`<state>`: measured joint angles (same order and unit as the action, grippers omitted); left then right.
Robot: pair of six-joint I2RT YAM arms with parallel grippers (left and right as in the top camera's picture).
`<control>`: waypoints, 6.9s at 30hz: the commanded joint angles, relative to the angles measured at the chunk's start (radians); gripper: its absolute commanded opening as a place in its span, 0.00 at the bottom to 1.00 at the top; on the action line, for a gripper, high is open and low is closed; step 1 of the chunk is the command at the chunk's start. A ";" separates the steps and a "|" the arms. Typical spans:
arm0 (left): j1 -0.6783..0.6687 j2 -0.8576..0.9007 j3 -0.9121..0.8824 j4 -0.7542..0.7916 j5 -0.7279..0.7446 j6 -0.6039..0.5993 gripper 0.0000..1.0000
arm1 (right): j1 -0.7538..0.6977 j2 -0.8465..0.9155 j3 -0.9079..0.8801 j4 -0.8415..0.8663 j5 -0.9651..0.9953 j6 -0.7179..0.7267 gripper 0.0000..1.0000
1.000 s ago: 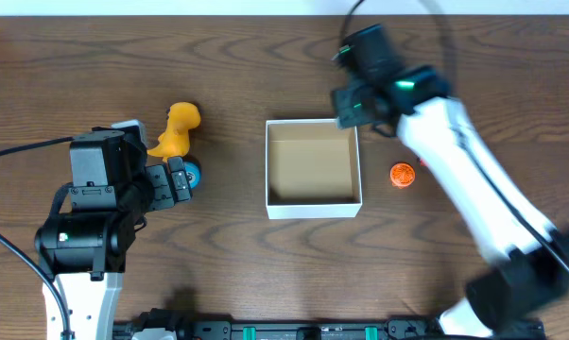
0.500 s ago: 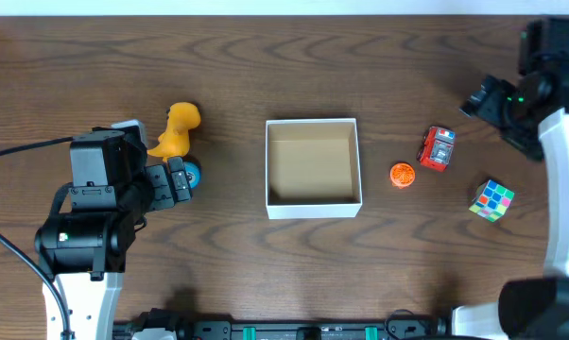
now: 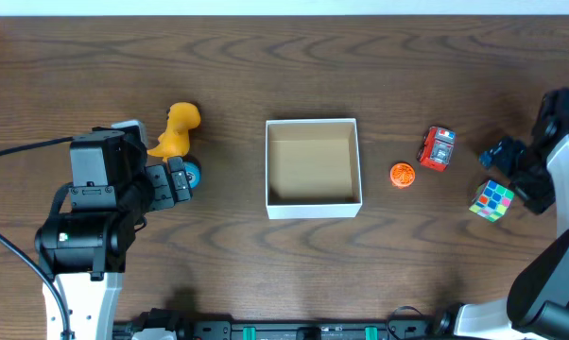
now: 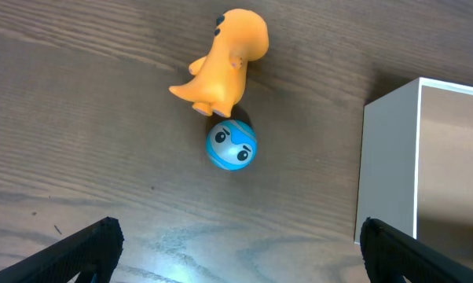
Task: Pack container
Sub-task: 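Lower the right gripper onto the Rubik's cube and grasp it, then carry the held Rubik's cube left over the white box, then lower the cube into the box's far right corner and release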
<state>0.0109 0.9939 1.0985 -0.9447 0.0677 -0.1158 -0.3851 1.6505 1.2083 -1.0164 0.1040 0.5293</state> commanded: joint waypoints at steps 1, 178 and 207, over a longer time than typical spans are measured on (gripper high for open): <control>-0.003 0.000 0.020 -0.005 -0.011 0.006 0.98 | -0.015 0.005 -0.080 0.071 -0.016 -0.082 0.99; -0.003 0.011 0.018 -0.020 -0.011 0.006 0.98 | 0.987 0.358 0.169 0.499 0.162 -0.174 0.01; -0.003 0.011 0.018 -0.019 -0.011 0.006 0.98 | 0.977 0.339 0.190 0.449 0.197 -0.085 0.13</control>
<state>0.0109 1.0023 1.0985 -0.9623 0.0677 -0.1158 0.5949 1.9961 1.3731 -0.5598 0.3252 0.4808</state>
